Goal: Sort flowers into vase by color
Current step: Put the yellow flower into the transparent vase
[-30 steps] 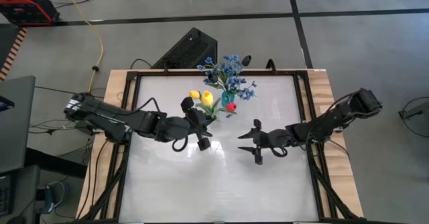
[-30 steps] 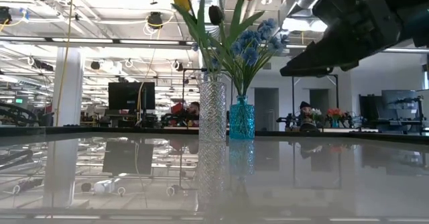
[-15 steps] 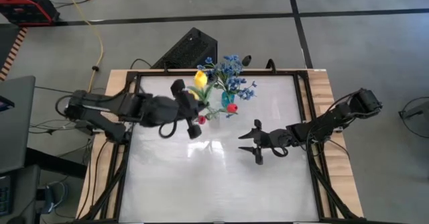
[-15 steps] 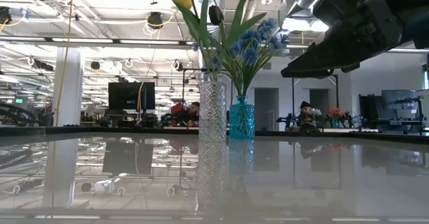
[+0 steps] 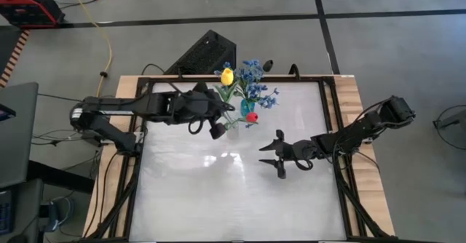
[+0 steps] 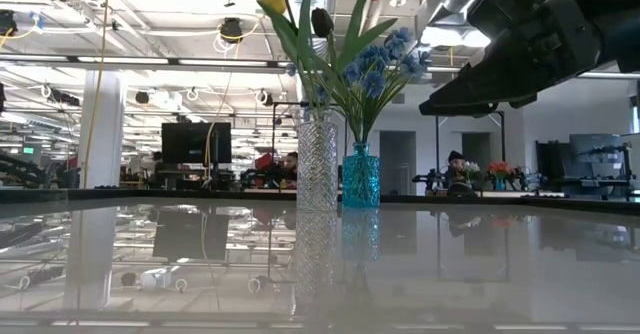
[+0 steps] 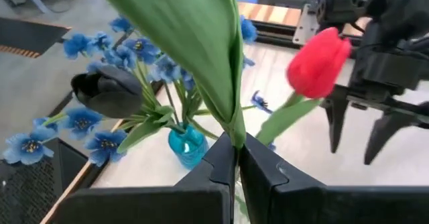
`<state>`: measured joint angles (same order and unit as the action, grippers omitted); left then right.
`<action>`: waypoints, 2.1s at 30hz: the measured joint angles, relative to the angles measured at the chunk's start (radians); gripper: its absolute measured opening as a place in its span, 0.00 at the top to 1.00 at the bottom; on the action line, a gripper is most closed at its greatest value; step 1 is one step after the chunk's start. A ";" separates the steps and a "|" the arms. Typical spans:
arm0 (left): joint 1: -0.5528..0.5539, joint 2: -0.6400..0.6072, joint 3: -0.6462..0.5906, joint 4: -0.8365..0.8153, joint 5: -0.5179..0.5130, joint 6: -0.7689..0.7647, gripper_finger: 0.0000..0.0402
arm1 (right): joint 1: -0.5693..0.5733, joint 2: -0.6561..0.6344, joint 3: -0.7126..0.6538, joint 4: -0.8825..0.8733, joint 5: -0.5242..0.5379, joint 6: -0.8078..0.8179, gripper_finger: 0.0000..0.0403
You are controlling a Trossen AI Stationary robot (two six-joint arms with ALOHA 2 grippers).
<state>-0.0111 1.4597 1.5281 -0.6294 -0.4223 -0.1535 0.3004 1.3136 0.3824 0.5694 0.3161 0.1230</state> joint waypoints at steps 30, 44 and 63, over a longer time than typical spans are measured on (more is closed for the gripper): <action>0.014 -0.001 -0.198 0.171 0.024 -0.033 1.00 | 0.000 0.000 0.001 0.000 -0.002 0.000 0.46; 0.025 -0.001 -0.275 0.255 0.052 -0.053 1.00 | 0.000 0.000 0.001 0.000 -0.001 0.000 0.46; 0.048 0.111 -0.273 0.303 0.103 -0.048 1.00 | 0.000 0.000 0.001 0.008 -0.001 -0.003 0.46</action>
<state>0.0368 1.5708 1.2549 -0.3261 -0.3189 -0.2012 0.3004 1.3140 0.3832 0.5769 0.3149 0.1196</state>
